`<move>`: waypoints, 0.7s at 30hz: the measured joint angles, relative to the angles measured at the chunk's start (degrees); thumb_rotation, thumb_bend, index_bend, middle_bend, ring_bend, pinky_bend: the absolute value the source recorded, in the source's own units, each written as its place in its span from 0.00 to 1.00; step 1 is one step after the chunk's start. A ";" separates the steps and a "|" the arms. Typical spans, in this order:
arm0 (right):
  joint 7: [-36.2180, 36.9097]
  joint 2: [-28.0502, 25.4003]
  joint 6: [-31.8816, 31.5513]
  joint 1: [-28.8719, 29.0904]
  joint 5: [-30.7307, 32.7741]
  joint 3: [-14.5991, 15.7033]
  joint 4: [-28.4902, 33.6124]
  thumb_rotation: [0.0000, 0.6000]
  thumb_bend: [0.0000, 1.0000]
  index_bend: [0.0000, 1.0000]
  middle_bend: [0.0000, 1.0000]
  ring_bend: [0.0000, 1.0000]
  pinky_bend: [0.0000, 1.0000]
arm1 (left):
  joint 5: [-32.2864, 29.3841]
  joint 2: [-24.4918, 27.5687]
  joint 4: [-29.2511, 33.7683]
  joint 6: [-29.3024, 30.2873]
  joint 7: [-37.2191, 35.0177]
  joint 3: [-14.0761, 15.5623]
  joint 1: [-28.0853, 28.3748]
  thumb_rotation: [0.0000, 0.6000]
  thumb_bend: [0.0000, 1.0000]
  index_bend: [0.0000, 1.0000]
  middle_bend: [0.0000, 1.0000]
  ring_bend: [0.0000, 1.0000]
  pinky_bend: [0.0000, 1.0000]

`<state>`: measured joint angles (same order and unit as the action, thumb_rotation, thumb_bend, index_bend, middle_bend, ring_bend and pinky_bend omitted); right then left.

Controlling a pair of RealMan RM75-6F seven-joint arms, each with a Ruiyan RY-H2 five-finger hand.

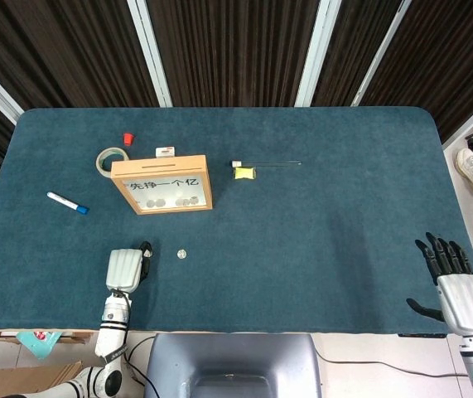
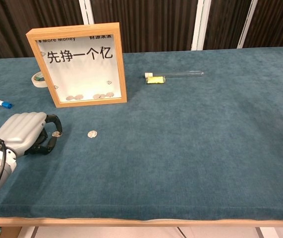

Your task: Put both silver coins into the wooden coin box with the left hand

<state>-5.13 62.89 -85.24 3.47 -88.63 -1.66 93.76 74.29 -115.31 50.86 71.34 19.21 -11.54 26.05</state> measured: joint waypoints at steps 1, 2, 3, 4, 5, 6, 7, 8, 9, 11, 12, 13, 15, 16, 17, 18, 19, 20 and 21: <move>0.01 -0.01 -0.01 -0.01 0.02 0.00 -0.01 1.00 0.20 0.00 0.00 0.00 0.00 | 0.01 0.00 0.01 0.00 -0.02 0.03 0.00 1.00 0.43 0.44 1.00 1.00 1.00; 0.03 -0.02 -0.03 -0.03 0.02 0.00 -0.01 1.00 0.20 0.00 0.00 0.00 0.00 | 0.04 0.00 0.01 0.01 -0.02 0.06 0.01 1.00 0.43 0.44 1.00 1.00 1.00; 0.05 -0.04 -0.06 -0.05 0.01 0.00 -0.01 1.00 0.20 0.00 0.00 0.00 0.00 | 0.11 0.00 0.00 0.07 0.03 0.14 0.02 1.00 0.43 0.44 1.00 1.00 1.00; 0.06 -0.05 -0.09 -0.07 0.02 0.00 -0.01 1.00 0.20 0.00 0.00 0.00 0.00 | 0.14 0.01 -0.01 0.07 0.09 0.20 0.04 1.00 0.43 0.44 1.00 1.00 1.00; 0.07 -0.06 -0.09 -0.08 0.01 0.01 -0.03 1.00 0.20 0.00 0.00 0.00 0.00 | 0.11 0.01 -0.04 0.02 0.11 0.20 0.07 1.00 0.43 0.44 1.00 1.00 1.00; 0.15 -0.10 -0.15 -0.13 0.01 0.01 -0.02 1.00 0.20 0.00 0.00 0.00 0.00 | -0.03 0.01 -0.13 -0.16 0.12 0.15 0.11 1.00 0.43 0.43 1.00 1.00 1.00; 0.24 -0.15 -0.19 -0.17 0.01 0.02 -0.02 1.00 0.20 0.00 0.00 0.00 0.00 | -0.16 0.00 -0.23 -0.38 0.14 0.11 0.16 1.00 0.43 0.43 1.00 1.00 1.00; 0.29 -0.19 -0.21 -0.19 -0.01 0.03 -0.02 1.00 0.20 0.00 0.00 0.00 0.00 | -0.29 0.00 -0.34 -0.57 0.15 0.09 0.21 1.00 0.43 0.42 1.00 1.00 1.00; 0.29 -0.20 -0.22 -0.20 -0.03 0.05 -0.02 1.00 0.20 0.00 0.00 0.00 0.00 | -0.32 -0.03 -0.41 -0.61 0.07 0.10 0.25 1.00 0.43 0.41 1.00 1.00 1.00; 0.27 -0.19 -0.18 -0.19 -0.03 0.05 -0.03 1.00 0.20 0.00 0.00 0.00 0.00 | -0.27 -0.06 -0.52 -0.66 -0.12 0.14 0.34 1.00 0.43 0.39 1.00 1.00 1.00; 0.27 -0.20 -0.14 -0.19 -0.03 0.06 0.00 1.00 0.20 0.00 0.00 0.00 0.00 | -0.28 -0.07 -0.55 -0.73 -0.12 0.16 0.39 1.00 0.43 0.39 1.00 1.00 1.00; 0.28 -0.22 -0.11 -0.18 -0.03 0.06 0.03 1.00 0.20 0.00 0.00 0.00 0.00 | -0.30 -0.06 -0.58 -0.76 -0.07 0.16 0.42 1.00 0.43 0.38 1.00 1.00 1.00; 0.29 -0.22 -0.12 -0.19 0.03 0.01 0.02 1.00 0.20 0.00 0.00 0.00 0.00 | -0.42 -0.02 -0.60 -0.85 0.16 0.16 0.44 1.00 0.43 0.38 1.00 1.00 1.00; 0.31 -0.21 -0.16 -0.20 0.03 0.00 0.03 1.00 0.20 0.00 0.00 0.00 0.00 | -0.52 0.01 -0.60 -0.90 0.30 0.14 0.45 1.00 0.43 0.38 1.00 1.00 1.00; 0.34 -0.22 -0.19 -0.22 0.01 0.01 0.05 1.00 0.20 0.00 0.00 0.00 0.00 | -0.66 0.04 -0.60 -0.97 0.42 0.08 0.46 1.00 0.43 0.38 1.00 1.00 1.00; 0.35 -0.24 -0.19 -0.23 -0.02 0.03 0.05 1.00 0.20 0.00 0.00 0.00 0.00 | -0.84 0.08 -0.65 -1.08 0.52 -0.02 0.48 1.00 0.43 0.39 1.00 1.00 1.00; 0.35 -0.25 -0.18 -0.24 -0.05 0.06 0.06 1.00 0.20 0.00 0.00 0.00 0.00 | -0.97 0.09 -0.72 -1.16 0.57 -0.10 0.51 1.00 0.43 0.39 1.00 1.00 1.00; 0.32 -0.25 -0.16 -0.23 -0.08 0.07 0.06 1.00 0.20 0.00 0.00 0.00 0.00 | -1.07 0.09 -0.81 -1.22 0.60 -0.20 0.55 1.00 0.43 0.40 1.00 1.00 1.00; 0.26 -0.24 -0.15 -0.23 -0.11 0.09 0.05 1.00 0.20 0.00 0.00 0.00 0.00 | -1.19 0.07 -0.99 -1.28 0.59 -0.30 0.61 1.00 0.43 0.41 1.00 1.00 1.00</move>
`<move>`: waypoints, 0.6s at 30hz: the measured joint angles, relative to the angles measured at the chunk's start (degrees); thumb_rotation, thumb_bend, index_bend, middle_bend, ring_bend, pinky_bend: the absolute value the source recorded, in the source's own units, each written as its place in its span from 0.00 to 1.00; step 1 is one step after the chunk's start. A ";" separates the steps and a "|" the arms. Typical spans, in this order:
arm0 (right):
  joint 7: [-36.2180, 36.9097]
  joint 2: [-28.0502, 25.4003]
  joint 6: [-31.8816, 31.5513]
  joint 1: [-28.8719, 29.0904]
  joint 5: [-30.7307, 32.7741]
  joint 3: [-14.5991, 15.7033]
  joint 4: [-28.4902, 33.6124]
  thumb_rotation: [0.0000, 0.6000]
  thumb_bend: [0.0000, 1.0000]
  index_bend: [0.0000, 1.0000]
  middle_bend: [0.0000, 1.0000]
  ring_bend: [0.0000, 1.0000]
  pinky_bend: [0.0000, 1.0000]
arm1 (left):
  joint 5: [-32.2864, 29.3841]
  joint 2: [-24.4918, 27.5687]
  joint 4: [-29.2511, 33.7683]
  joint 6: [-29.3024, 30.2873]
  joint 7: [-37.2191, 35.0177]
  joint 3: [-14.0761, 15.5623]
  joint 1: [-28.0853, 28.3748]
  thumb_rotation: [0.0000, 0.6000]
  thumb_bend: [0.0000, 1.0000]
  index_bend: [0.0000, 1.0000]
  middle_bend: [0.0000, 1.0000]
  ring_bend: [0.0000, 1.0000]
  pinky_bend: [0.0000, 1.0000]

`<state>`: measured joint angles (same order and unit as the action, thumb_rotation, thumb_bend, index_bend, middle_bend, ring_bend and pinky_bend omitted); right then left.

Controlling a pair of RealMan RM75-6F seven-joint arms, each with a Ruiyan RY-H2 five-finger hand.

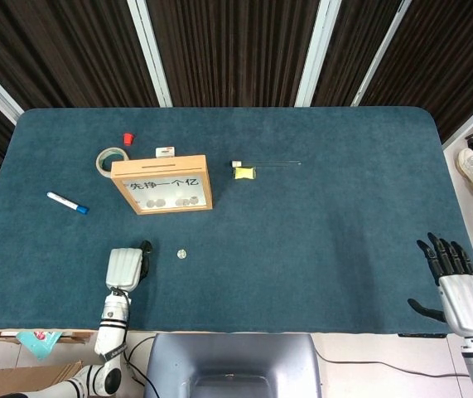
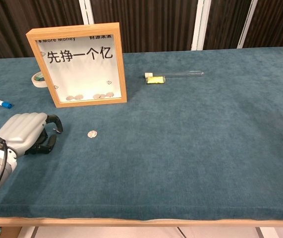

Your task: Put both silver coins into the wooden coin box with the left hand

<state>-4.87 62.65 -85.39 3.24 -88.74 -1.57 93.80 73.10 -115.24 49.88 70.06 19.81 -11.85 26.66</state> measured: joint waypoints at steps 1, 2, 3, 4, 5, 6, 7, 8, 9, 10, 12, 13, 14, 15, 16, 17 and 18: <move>-0.01 0.01 -0.01 -0.01 -0.01 0.01 -0.01 1.00 0.20 0.00 0.00 0.00 0.00 | -0.07 -0.01 -0.13 -0.05 -0.01 -0.07 0.05 1.00 0.43 0.42 1.00 1.00 1.00; -0.05 0.02 -0.03 -0.01 -0.01 0.00 -0.01 1.00 0.20 0.00 0.00 0.00 0.00 | -0.13 -0.02 -0.26 -0.08 -0.05 -0.13 0.10 1.00 0.43 0.43 1.00 1.00 1.00; -0.11 0.04 -0.05 -0.03 0.04 -0.03 -0.02 1.00 0.20 0.00 0.00 0.00 0.00 | -0.21 -0.05 -0.45 -0.13 -0.12 -0.22 0.16 1.00 0.43 0.44 1.00 1.00 1.00; -0.13 0.05 -0.07 -0.06 0.07 -0.03 -0.02 1.00 0.20 0.00 0.00 0.00 0.00 | -0.29 -0.07 -0.58 -0.19 -0.17 -0.27 0.20 1.00 0.43 0.44 1.00 1.00 1.00; -0.12 0.04 -0.10 -0.09 0.09 -0.03 -0.01 1.00 0.20 0.00 0.00 0.00 0.00 | -0.34 -0.08 -0.70 -0.24 -0.25 -0.31 0.24 1.00 0.43 0.45 1.00 1.00 1.00; -0.08 0.01 -0.11 -0.11 0.12 -0.04 -0.01 1.00 0.20 0.00 0.00 0.00 0.00 | -0.40 -0.11 -0.87 -0.34 -0.33 -0.36 0.31 1.00 0.43 0.45 1.00 1.00 1.00; -0.07 0.00 -0.13 -0.12 0.12 -0.04 0.00 1.00 0.20 0.00 0.00 0.00 0.00 | -0.46 -0.12 -0.99 -0.44 -0.42 -0.40 0.36 1.00 0.43 0.46 1.00 1.00 1.00; -0.06 -0.02 -0.16 -0.15 0.12 -0.04 0.00 1.00 0.20 0.00 0.00 0.00 0.00 | -0.51 -0.16 -1.09 -0.47 -0.62 -0.47 0.40 1.00 0.43 0.46 1.00 1.00 1.00; -0.04 -0.05 -0.20 -0.18 0.10 -0.03 0.01 1.00 0.20 0.00 0.00 0.00 0.00 | -0.52 -0.21 -1.23 -0.43 -0.75 -0.52 0.45 1.00 0.43 0.47 1.00 1.00 1.00; -0.02 -0.07 -0.20 -0.20 0.10 -0.02 0.01 1.00 0.20 0.00 0.00 0.00 0.00 | -0.52 -0.28 -1.42 -0.35 -0.89 -0.59 0.49 1.00 0.43 0.48 1.00 1.00 1.00; 0.04 -0.13 -0.21 -0.21 0.04 0.01 0.03 1.00 0.20 0.00 0.00 0.00 0.00 | -0.51 -0.50 -1.90 -0.06 -1.27 -0.78 0.61 1.00 0.42 0.51 1.00 1.00 1.00; 0.07 -0.15 -0.20 -0.21 0.00 0.03 0.03 1.00 0.20 0.00 0.00 0.00 0.00 | -0.53 -0.60 -2.14 0.03 -1.34 -0.88 0.67 1.00 0.42 0.53 1.00 1.00 1.00; 0.10 -0.17 -0.19 -0.21 -0.02 0.04 0.04 1.00 0.20 0.00 0.00 0.00 0.00 | -0.56 -0.70 -2.39 0.10 -1.42 -0.99 0.74 1.00 0.42 0.54 1.00 1.00 1.00; 0.12 -0.18 -0.15 -0.21 -0.03 0.06 0.05 1.00 0.20 0.00 0.00 0.00 0.00 | -0.62 -0.81 -2.73 0.15 -1.59 -1.14 0.84 1.00 0.42 0.55 1.00 1.00 1.00; 0.16 -0.20 -0.14 -0.21 -0.07 0.09 0.06 1.00 0.20 0.00 0.00 0.00 0.00 | -0.66 -0.87 -2.95 0.18 -1.79 -1.25 0.89 1.00 0.42 0.56 1.00 1.00 1.00; 0.18 -0.21 -0.14 -0.22 -0.08 0.09 0.07 1.00 0.20 0.00 0.00 0.00 0.00 | -0.68 -0.92 -3.09 0.22 -2.04 -1.32 0.93 1.00 0.42 0.56 1.00 1.00 1.00; 0.20 -0.23 -0.15 -0.24 -0.09 0.10 0.07 1.00 0.20 0.00 0.00 0.00 0.00 | -0.66 -0.97 -3.30 0.34 -2.42 -1.39 0.98 1.00 0.42 0.56 1.00 1.00 1.00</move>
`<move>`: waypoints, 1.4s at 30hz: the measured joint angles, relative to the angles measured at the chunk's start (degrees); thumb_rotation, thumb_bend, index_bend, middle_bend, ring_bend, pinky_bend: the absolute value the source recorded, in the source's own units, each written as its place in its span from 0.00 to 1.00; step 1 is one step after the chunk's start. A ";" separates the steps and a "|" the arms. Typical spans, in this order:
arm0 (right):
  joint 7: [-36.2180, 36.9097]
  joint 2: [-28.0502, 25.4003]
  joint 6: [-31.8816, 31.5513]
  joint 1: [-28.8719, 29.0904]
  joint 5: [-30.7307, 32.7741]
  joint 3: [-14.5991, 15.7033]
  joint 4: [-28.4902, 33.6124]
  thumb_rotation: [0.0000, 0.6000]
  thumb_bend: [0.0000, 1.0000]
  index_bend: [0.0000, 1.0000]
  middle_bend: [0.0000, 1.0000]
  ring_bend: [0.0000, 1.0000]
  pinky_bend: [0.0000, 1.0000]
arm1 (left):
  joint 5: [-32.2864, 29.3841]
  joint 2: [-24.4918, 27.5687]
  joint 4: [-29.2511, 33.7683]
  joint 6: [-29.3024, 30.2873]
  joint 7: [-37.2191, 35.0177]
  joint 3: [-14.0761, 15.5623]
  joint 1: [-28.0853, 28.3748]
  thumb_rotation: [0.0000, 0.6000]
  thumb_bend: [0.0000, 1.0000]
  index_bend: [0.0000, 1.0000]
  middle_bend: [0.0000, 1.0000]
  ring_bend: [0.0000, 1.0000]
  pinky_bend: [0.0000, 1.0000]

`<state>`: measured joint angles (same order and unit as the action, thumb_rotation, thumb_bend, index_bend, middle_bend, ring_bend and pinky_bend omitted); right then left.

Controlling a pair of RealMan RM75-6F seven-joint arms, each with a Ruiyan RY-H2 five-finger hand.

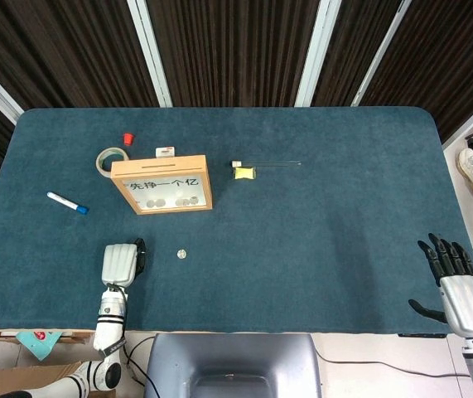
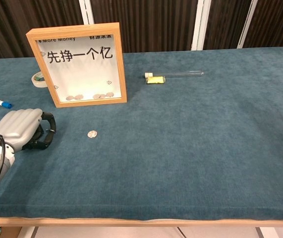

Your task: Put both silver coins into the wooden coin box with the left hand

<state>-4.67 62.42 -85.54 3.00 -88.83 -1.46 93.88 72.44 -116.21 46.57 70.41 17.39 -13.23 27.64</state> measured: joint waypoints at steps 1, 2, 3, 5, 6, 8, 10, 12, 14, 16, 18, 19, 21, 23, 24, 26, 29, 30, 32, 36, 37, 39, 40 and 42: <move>-0.01 -0.01 0.01 0.00 0.00 0.00 0.01 1.00 0.20 0.00 0.00 0.00 0.00 | 0.06 -0.04 -0.20 0.14 -0.26 -0.02 0.03 1.00 0.42 0.56 1.00 1.00 1.00; -0.01 0.00 0.03 0.00 0.01 0.01 0.02 1.00 0.20 0.00 0.00 0.00 0.00 | 0.13 -0.06 -0.36 0.26 -0.48 -0.03 0.06 1.00 0.42 0.56 1.00 1.00 1.00; -0.04 0.00 0.07 0.01 0.01 0.01 0.04 1.00 0.20 0.00 0.00 0.00 0.00 | 0.23 -0.07 -0.46 0.39 -0.68 -0.03 0.09 1.00 0.42 0.56 1.00 1.00 1.00; -0.15 0.01 0.11 0.02 0.00 0.02 0.05 1.00 0.20 0.00 0.00 0.00 0.00 | 0.38 -0.06 -0.52 0.65 -0.83 0.00 0.13 1.00 0.42 0.55 1.00 1.00 1.00; -0.19 0.01 0.13 0.03 0.00 0.03 0.07 1.00 0.20 0.00 0.00 0.00 0.00 | 0.48 -0.03 -0.52 0.83 -0.94 0.01 0.14 1.00 0.42 0.55 1.00 1.00 1.00; -0.26 0.03 0.15 0.03 0.07 0.00 0.07 1.00 0.20 0.00 0.00 0.00 0.00 | 0.52 0.06 -0.54 0.93 -0.94 0.02 0.15 1.00 0.42 0.54 1.00 1.00 1.00; -0.35 0.05 0.19 0.03 0.09 0.00 0.10 1.00 0.20 0.00 0.00 0.00 0.00 | 0.50 0.16 -0.45 1.00 -0.89 0.04 0.12 1.00 0.42 0.53 1.00 1.00 1.00; -0.41 0.05 0.20 0.02 0.09 0.01 0.11 1.00 0.20 0.00 0.00 0.00 0.00 | 0.50 0.26 -0.37 1.07 -0.88 0.06 0.10 1.00 0.42 0.53 1.00 1.00 1.00; -0.42 0.04 0.26 0.04 0.10 0.01 0.12 1.00 0.20 0.00 0.00 0.00 0.00 | 0.48 0.32 -0.31 1.07 -0.92 0.05 0.11 1.00 0.42 0.53 1.00 1.00 1.00; -0.43 0.03 0.32 0.06 0.10 0.02 0.11 1.00 0.20 0.00 0.00 0.00 0.00 | 0.48 0.37 -0.24 1.14 -1.00 0.04 0.11 1.00 0.42 0.53 1.00 1.00 1.00; -0.42 0.01 0.34 0.08 0.10 0.01 0.14 1.00 0.20 0.00 0.00 0.00 0.00 | 0.52 0.46 -0.13 1.20 -1.05 0.08 0.10 1.00 0.42 0.53 1.00 1.00 1.00; -0.42 0.01 0.35 0.08 0.13 0.00 0.12 1.00 0.20 0.00 0.00 0.00 0.00 | 0.55 0.49 -0.08 1.25 -1.08 0.09 0.11 1.00 0.42 0.54 1.00 1.00 1.00; -0.46 0.05 0.35 0.08 0.15 -0.02 0.11 1.00 0.20 0.00 0.00 0.00 0.00 | 0.64 0.59 0.12 1.35 -1.08 0.14 0.11 1.00 0.42 0.54 1.00 1.00 1.00; -0.48 0.03 0.38 0.08 0.15 0.01 0.13 1.00 0.20 0.00 0.00 0.00 0.00 | 0.78 0.67 0.25 1.54 -1.10 0.19 0.13 1.00 0.42 0.54 1.00 1.00 1.00; -0.51 0.02 0.39 0.08 0.11 0.03 0.15 1.00 0.20 0.00 0.00 0.00 0.00 | 0.89 0.71 0.29 1.67 -1.03 0.26 0.14 1.00 0.42 0.54 1.00 1.00 1.00; -0.53 0.02 0.39 0.07 0.10 0.03 0.18 1.00 0.20 0.00 0.00 0.00 0.00 | 0.94 0.73 0.34 1.75 -1.09 0.28 0.15 1.00 0.42 0.55 1.00 1.00 1.00; -0.50 -0.03 0.37 0.05 0.07 0.06 0.21 1.00 0.20 0.00 0.00 0.00 0.00 | 0.98 0.73 0.31 1.87 -1.49 0.25 0.16 1.00 0.42 0.57 1.00 1.00 1.00; -0.50 -0.04 0.38 0.05 0.03 0.08 0.21 1.00 0.20 0.00 0.00 0.00 0.00 | 0.99 0.71 0.22 1.88 -1.63 0.24 0.17 1.00 0.42 0.57 1.00 1.00 1.00; -0.54 -0.04 0.45 0.08 0.07 0.08 0.21 1.00 0.20 0.00 0.00 0.00 0.00 | 1.00 0.70 0.15 1.89 -1.67 0.26 0.19 1.00 0.42 0.58 1.00 1.00 1.00; -0.57 -0.05 0.45 0.06 0.11 0.07 0.24 1.00 0.20 0.00 0.00 0.00 0.00 | 1.10 0.67 0.13 2.15 -2.04 0.24 0.19 1.00 0.42 0.59 1.00 1.00 1.00; -0.55 -0.06 0.44 0.05 0.10 0.08 0.24 1.00 0.20 0.00 0.00 0.00 0.00 | 1.17 0.68 0.15 2.27 -2.20 0.24 0.18 1.00 0.42 0.59 1.00 1.00 1.00; -0.55 -0.09 0.44 0.04 0.10 0.08 0.25 1.00 0.20 0.00 0.00 0.00 0.00 | 1.36 0.80 0.40 2.70 -2.38 0.28 0.09 1.00 0.42 0.59 1.00 1.00 1.00; -0.56 -0.09 0.45 0.04 0.09 0.10 0.26 1.00 0.20 0.00 0.00 0.00 0.00 | 1.48 0.92 0.64 2.96 -2.39 0.30 0.05 1.00 0.42 0.59 1.00 1.00 1.00; -0.59 -0.09 0.53 0.08 0.10 0.09 0.26 1.00 0.20 0.00 0.00 0.00 0.00 | 1.84 1.41 1.63 3.75 -2.36 0.34 -0.09 1.00 0.42 0.59 1.00 1.00 1.00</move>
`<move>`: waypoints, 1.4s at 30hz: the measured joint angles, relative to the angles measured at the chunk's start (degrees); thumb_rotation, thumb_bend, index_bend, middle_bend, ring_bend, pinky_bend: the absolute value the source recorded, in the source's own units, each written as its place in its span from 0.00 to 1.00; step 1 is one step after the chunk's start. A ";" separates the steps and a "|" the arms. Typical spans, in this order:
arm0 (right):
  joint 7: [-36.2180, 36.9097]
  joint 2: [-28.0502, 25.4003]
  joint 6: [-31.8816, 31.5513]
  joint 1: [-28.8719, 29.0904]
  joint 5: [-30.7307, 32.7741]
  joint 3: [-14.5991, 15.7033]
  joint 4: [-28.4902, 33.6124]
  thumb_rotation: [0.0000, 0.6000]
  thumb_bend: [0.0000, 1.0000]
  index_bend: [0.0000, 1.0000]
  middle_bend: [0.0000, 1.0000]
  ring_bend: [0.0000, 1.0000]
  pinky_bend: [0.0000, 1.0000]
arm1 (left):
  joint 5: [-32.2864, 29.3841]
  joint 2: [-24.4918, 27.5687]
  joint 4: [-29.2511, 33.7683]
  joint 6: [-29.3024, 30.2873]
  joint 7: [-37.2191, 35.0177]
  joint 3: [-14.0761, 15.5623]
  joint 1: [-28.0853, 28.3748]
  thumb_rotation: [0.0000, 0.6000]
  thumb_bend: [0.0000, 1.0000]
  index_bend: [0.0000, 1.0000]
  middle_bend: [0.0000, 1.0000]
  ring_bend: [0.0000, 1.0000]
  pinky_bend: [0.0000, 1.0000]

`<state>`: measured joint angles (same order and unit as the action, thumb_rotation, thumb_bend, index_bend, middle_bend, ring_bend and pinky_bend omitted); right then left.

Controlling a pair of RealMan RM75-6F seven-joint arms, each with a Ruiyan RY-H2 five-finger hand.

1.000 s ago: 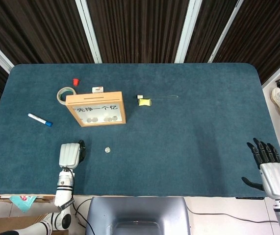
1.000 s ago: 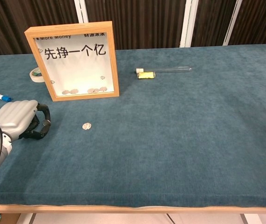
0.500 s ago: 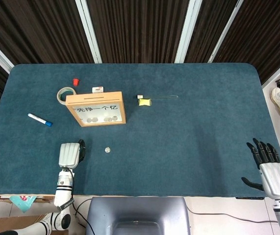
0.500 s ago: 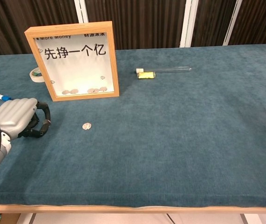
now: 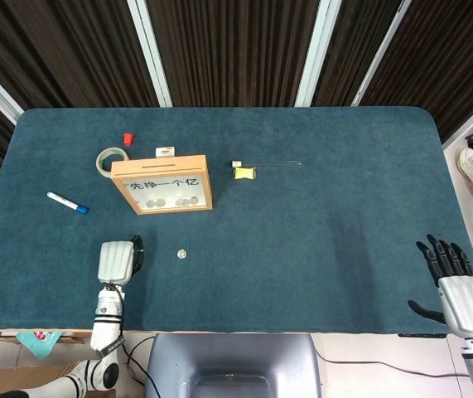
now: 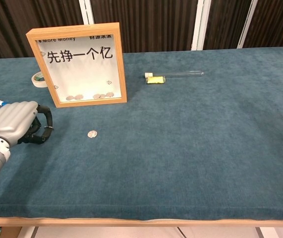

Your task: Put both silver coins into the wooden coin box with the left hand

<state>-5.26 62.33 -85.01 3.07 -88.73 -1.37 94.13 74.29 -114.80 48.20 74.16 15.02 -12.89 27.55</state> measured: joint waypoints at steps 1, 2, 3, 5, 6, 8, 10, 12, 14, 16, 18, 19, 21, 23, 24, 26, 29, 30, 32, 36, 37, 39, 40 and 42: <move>0.02 -0.02 0.04 0.00 0.01 0.01 0.00 1.00 0.20 0.00 0.00 0.00 0.00 | 0.21 0.34 0.68 0.37 0.03 0.04 -0.08 1.00 0.42 0.59 1.00 1.00 1.00; 0.09 -0.05 0.05 0.01 0.01 0.02 0.02 1.00 0.20 0.00 0.00 0.00 0.00 | 0.42 0.80 1.57 0.69 0.08 0.09 -0.16 1.00 0.42 0.59 1.00 1.00 1.00; 0.18 -0.08 0.04 0.02 -0.01 0.01 0.03 1.00 0.20 0.00 0.00 0.00 0.00 | 0.66 1.60 3.13 1.01 0.19 0.16 -0.30 1.00 0.42 0.59 1.00 1.00 1.00; 0.34 -0.15 0.00 -0.01 -0.07 0.03 0.07 1.00 0.20 0.00 0.00 0.00 0.00 | 0.95 3.30 6.42 1.34 0.48 0.23 -0.54 1.00 0.42 0.58 1.00 1.00 1.00; 0.44 -0.18 -0.02 -0.01 -0.13 0.05 0.10 1.00 0.20 0.00 0.00 0.00 0.00 | 1.11 4.75 9.29 1.55 0.83 0.20 -0.71 1.00 0.42 0.58 1.00 1.00 1.00; 0.58 -0.27 -0.05 -0.02 -0.33 0.14 0.15 1.00 0.20 0.00 0.00 0.00 0.00 | 1.39 7.36 14.48 2.04 1.67 -0.04 -0.92 1.00 0.42 0.58 1.00 1.00 1.00; 0.67 -0.31 -0.02 0.00 -0.64 0.27 0.19 1.00 0.20 0.00 0.00 0.00 0.00 | 1.58 10.97 21.62 2.54 3.30 -0.57 -1.10 1.00 0.42 0.57 1.00 1.00 1.00; 0.66 -0.30 0.10 0.09 -0.87 0.38 0.22 1.00 0.20 0.00 0.00 0.00 0.00 | 1.27 15.09 29.47 2.64 5.90 -1.40 -1.16 1.00 0.43 0.57 1.00 1.00 1.00; 0.62 -0.26 0.25 0.18 -0.94 0.42 0.25 1.00 0.20 0.00 0.00 0.00 0.00 | 0.34 18.72 36.43 2.52 8.85 -2.56 -1.05 1.00 0.43 0.57 1.00 1.00 1.00; 0.66 -0.26 0.48 0.31 -1.00 0.45 0.33 1.00 0.20 0.00 0.00 0.00 0.00 | -1.67 22.89 44.35 2.26 12.83 -4.59 -0.64 1.00 0.43 0.57 1.00 1.00 1.00; 0.89 -0.28 0.74 0.48 -1.10 0.49 0.37 1.00 0.20 0.00 0.00 0.00 0.00 | -4.74 27.10 51.40 1.88 17.39 -7.36 0.19 1.00 0.43 0.57 1.00 1.00 1.00; 1.02 -0.30 0.90 0.56 -1.13 0.51 0.37 1.00 0.20 0.00 0.00 0.00 0.00 | -6.35 28.84 53.86 1.73 19.45 -8.71 0.69 1.00 0.43 0.57 1.00 1.00 1.00; 1.31 -0.43 1.36 0.76 -1.08 0.54 0.37 1.00 0.20 0.00 0.00 0.00 0.00 | -10.38 32.47 57.68 1.44 23.63 -11.89 2.15 1.00 0.43 0.57 1.00 1.00 1.00; 1.59 -0.62 1.58 0.86 -0.90 0.54 0.42 1.00 0.20 0.00 0.00 0.00 0.00 | -13.77 34.17 59.31 1.19 25.56 -14.27 3.59 1.00 0.43 0.57 1.00 1.00 1.00; 1.80 -0.73 1.64 0.90 -0.84 0.53 0.46 1.00 0.20 0.00 0.00 0.00 0.00 | -15.91 34.72 59.91 0.99 26.15 -15.64 4.63 1.00 0.43 0.57 1.00 1.00 1.00; 2.12 -0.87 1.69 0.93 -0.73 0.49 0.47 1.00 0.20 0.00 0.00 0.00 0.00 | -18.68 35.21 60.25 0.73 26.78 -17.43 6.50 1.00 0.43 0.57 1.00 1.00 1.00; 2.39 -0.90 2.03 1.12 -0.40 0.35 0.36 1.00 0.20 0.00 0.00 0.00 0.00 | -22.15 35.28 59.27 0.31 27.65 -19.01 9.41 1.00 0.43 0.57 1.00 1.00 1.00; 2.41 -0.91 2.28 1.23 -0.26 0.31 0.37 1.00 0.20 0.00 0.00 0.00 0.00 | -23.59 35.12 58.42 0.07 27.83 -19.40 10.38 1.00 0.43 0.57 1.00 1.00 1.00; 2.48 -0.93 2.71 1.44 0.00 0.23 0.39 1.00 0.20 0.00 0.00 0.00 0.00 | -25.85 34.76 56.84 -0.30 28.00 -20.02 11.88 1.00 0.43 0.57 1.00 1.00 1.00; 3.00 -1.19 3.38 1.79 0.39 0.13 0.52 1.00 0.20 0.00 0.00 0.00 0.00 | -29.84 33.57 51.93 -0.57 28.14 -21.25 15.30 1.00 0.43 0.56 1.00 1.00 1.00; 3.14 -1.27 3.48 1.84 0.34 0.18 0.56 1.00 0.20 0.00 0.00 0.00 0.00 | -30.56 33.30 50.86 -0.55 28.09 -21.44 15.95 1.00 0.43 0.56 1.00 1.00 1.00; 3.38 -1.42 3.66 1.95 0.25 0.27 0.59 1.00 0.20 0.00 0.00 0.00 0.00 | -32.33 32.71 48.64 -0.53 27.75 -21.83 17.35 1.00 0.43 0.56 1.00 1.00 1.00; 3.43 -1.45 3.70 1.98 0.26 0.28 0.59 1.00 0.20 0.00 0.00 0.00 0.00 | -33.03 32.49 47.86 -0.56 27.52 -21.97 17.90 1.00 0.43 0.56 1.00 1.00 1.00; 3.62 -1.52 3.79 2.01 0.46 0.24 0.55 1.00 0.20 0.00 0.00 0.00 0.00 | -34.33 32.14 46.42 -0.71 26.98 -22.16 18.98 1.00 0.43 0.56 1.00 1.00 1.00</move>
<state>-1.64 60.81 -81.22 5.08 -88.27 -1.13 94.68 39.96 -82.67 94.62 73.44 42.00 -35.05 46.53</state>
